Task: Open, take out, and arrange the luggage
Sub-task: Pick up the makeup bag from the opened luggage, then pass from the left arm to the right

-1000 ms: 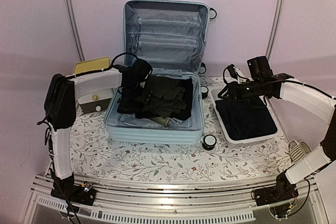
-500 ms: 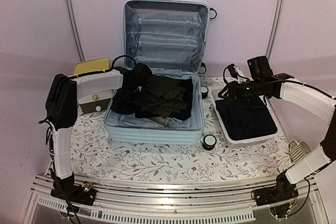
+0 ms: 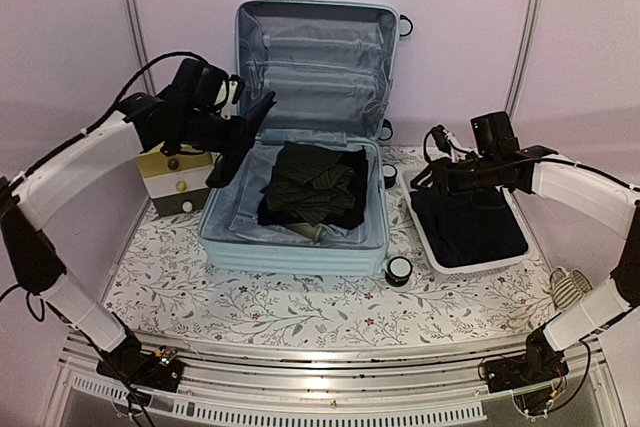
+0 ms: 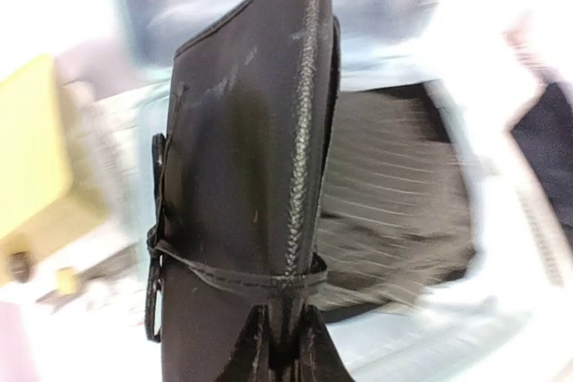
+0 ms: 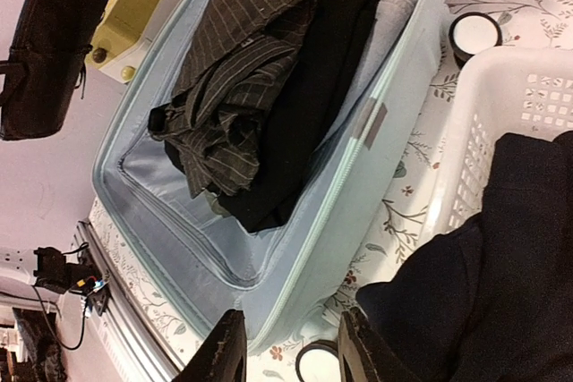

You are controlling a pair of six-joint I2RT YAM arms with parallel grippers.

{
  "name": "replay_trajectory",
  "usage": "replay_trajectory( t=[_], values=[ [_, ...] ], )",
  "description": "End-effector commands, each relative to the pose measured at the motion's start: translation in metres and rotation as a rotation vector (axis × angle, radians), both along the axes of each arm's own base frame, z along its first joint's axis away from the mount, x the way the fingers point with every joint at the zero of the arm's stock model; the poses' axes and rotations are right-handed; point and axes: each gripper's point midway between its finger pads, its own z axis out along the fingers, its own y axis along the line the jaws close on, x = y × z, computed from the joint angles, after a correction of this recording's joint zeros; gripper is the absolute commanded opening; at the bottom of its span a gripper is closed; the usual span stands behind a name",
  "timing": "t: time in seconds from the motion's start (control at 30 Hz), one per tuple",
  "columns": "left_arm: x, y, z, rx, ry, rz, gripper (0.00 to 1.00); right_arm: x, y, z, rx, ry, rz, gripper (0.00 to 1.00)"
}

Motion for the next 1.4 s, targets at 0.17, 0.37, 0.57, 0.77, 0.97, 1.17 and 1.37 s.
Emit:
replay_trajectory(
  t=[0.17,0.37,0.57,0.77,0.97,1.17,1.37],
  values=[
    [-0.082,-0.087,0.077,-0.733,-0.108,-0.658,0.05,-0.037,0.066,0.063,0.263,-0.091,0.214,0.46],
    [-0.102,-0.109,0.076,-0.912,-0.067,-0.825,0.05,-0.051,0.105,0.108,0.355,-0.149,0.220,0.68],
    [-0.099,-0.145,0.051,-0.766,-0.134,-0.776,0.07,-0.050,0.122,0.123,0.434,-0.063,0.021,0.73],
    [-0.098,-0.176,0.029,-0.544,-0.248,-0.679,0.08,-0.045,0.124,0.135,0.506,-0.060,-0.099,0.74],
    [-0.092,-0.189,0.015,-0.413,-0.297,-0.620,0.08,-0.043,0.136,0.130,0.496,-0.024,-0.126,0.74],
    [-0.086,-0.199,0.004,-0.251,-0.349,-0.538,0.10,-0.039,0.131,0.123,0.487,0.001,-0.185,0.72],
    [-0.088,-0.210,0.003,-0.191,-0.367,-0.544,0.11,-0.033,0.123,0.116,0.458,0.002,-0.256,0.70]
  ],
)
